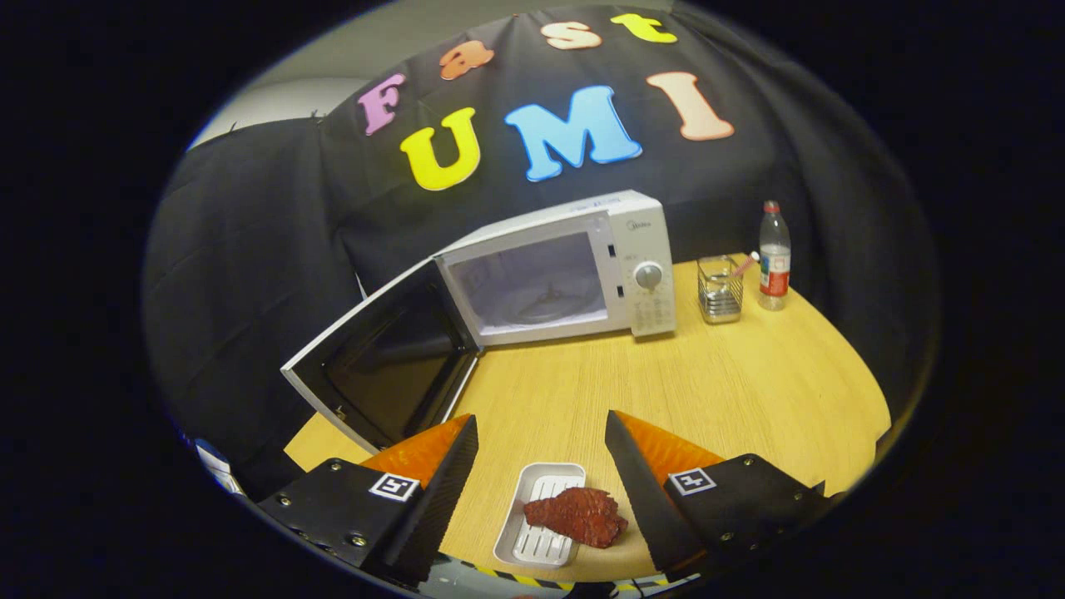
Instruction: Open the microwave, put the food inside, and close the microwave door.
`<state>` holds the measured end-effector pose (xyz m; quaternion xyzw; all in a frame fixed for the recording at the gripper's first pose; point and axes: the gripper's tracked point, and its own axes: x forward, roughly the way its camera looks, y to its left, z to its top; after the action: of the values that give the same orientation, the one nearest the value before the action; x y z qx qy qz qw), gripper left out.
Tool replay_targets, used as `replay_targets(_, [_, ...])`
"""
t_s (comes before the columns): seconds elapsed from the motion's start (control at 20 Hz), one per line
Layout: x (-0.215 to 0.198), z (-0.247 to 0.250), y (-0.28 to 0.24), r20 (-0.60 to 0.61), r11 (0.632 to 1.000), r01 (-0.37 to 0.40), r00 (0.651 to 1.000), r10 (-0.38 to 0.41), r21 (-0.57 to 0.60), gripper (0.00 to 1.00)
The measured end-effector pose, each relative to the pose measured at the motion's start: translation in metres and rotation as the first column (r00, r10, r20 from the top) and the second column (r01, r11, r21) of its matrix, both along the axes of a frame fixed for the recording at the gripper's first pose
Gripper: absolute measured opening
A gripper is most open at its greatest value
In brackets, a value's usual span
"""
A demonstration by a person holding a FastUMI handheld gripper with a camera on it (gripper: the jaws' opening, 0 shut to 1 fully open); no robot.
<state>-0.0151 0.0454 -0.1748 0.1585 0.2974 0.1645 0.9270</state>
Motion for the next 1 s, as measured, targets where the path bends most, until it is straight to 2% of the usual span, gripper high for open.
replay_targets(0.3, [-0.017, -0.057, -0.028, -0.190, 0.994, 0.078, 0.980, -0.063, 0.074, 0.93])
replay_targets(0.45, [-0.029, -0.070, -0.020, -0.285, 0.980, 0.087, 0.958, -0.033, 0.179, 0.93])
replay_targets(0.55, [-0.040, -0.077, -0.014, -0.346, 0.963, 0.095, 0.938, -0.002, 0.252, 0.90])
replay_targets(0.65, [-0.040, -0.085, -0.013, -0.377, 0.950, 0.132, 0.926, -0.016, 0.284, 0.87])
replay_targets(0.7, [-0.042, -0.090, -0.013, -0.396, 0.945, 0.147, 0.918, -0.021, 0.292, 0.69])
replay_targets(0.75, [-0.047, -0.095, -0.020, -0.414, 0.943, 0.168, 0.910, -0.036, 0.287, 0.62])
replay_targets(0.8, [-0.050, -0.097, -0.022, -0.428, 0.936, 0.185, 0.903, -0.041, 0.300, 0.39])
replay_targets(0.85, [-0.051, -0.095, -0.019, -0.444, 0.925, 0.193, 0.895, -0.028, 0.329, 0.32])
replay_targets(0.95, [-0.052, -0.092, -0.019, -0.453, 0.906, 0.201, 0.892, -0.012, 0.371, 0.31])
replay_targets(1.0, [-0.045, -0.097, -0.016, -0.450, 0.890, 0.245, 0.892, -0.051, 0.385, 0.12])
